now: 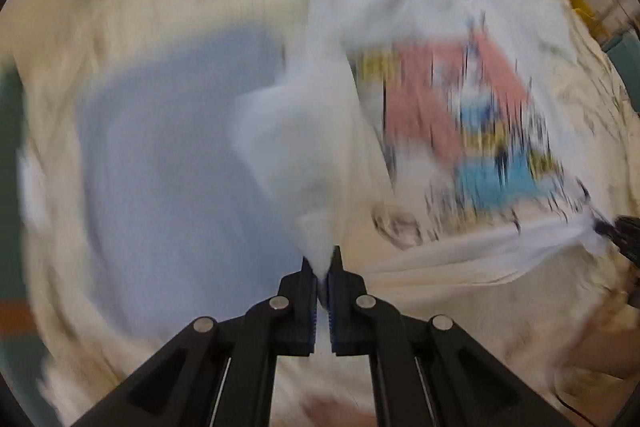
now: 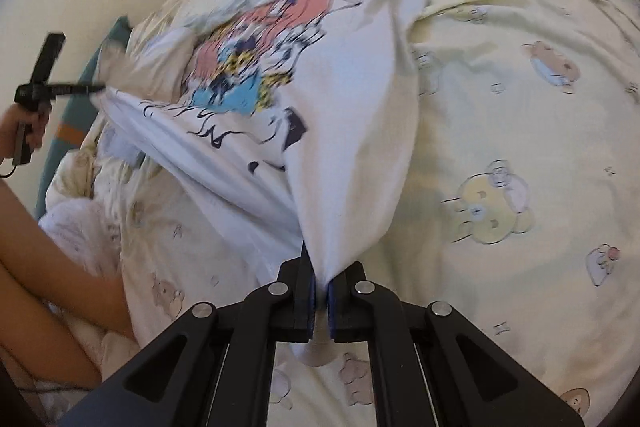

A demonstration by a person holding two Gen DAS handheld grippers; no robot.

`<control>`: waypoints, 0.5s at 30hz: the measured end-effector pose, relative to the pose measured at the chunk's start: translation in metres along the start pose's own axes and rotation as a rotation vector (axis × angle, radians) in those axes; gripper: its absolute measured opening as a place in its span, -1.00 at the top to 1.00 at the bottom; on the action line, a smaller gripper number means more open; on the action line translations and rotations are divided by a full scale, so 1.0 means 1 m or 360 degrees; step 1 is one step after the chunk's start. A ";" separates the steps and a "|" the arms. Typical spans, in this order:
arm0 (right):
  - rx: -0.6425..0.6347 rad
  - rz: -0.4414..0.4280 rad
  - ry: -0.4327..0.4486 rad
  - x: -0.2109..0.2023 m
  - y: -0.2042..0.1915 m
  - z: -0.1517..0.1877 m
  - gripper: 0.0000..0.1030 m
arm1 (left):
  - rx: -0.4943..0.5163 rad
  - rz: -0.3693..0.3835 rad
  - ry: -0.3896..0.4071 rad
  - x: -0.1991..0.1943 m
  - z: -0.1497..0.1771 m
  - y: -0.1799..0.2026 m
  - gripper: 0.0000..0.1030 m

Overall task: Fold clothes
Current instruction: 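Lift the white T-shirt high with both tools and shake it out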

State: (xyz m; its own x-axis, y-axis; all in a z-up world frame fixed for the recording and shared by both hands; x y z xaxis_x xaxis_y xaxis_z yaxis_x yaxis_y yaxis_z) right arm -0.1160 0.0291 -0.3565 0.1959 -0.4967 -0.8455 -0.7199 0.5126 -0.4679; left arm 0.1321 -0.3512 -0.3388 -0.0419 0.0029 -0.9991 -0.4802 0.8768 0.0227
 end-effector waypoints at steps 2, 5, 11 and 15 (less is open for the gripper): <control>0.0013 -0.0043 -0.0050 0.004 -0.004 0.004 0.92 | -0.0038 0.0082 -0.0156 0.027 0.027 0.002 0.92; 0.0027 -0.0051 -0.0108 0.008 -0.004 0.010 0.92 | -0.0074 0.0192 -0.0259 0.059 0.045 0.005 0.90; 0.0043 -0.0022 -0.0130 0.011 -0.001 0.013 0.92 | -0.0342 0.0391 -0.0302 0.081 0.061 -0.021 0.02; 0.0058 -0.0007 -0.0145 0.013 0.003 0.015 0.92 | -0.0549 0.0401 -0.0217 0.078 0.067 -0.053 -0.03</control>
Point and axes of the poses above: each gripper's, at about its wrist camera, not at the fingertips, and x roughly the way its jaws point, y to its right, z to its underside, the point moved 7 cm from there along x, roughly the way its jaws point, and after that the axes turned 4 degrees about x, right-handed, at the moved point
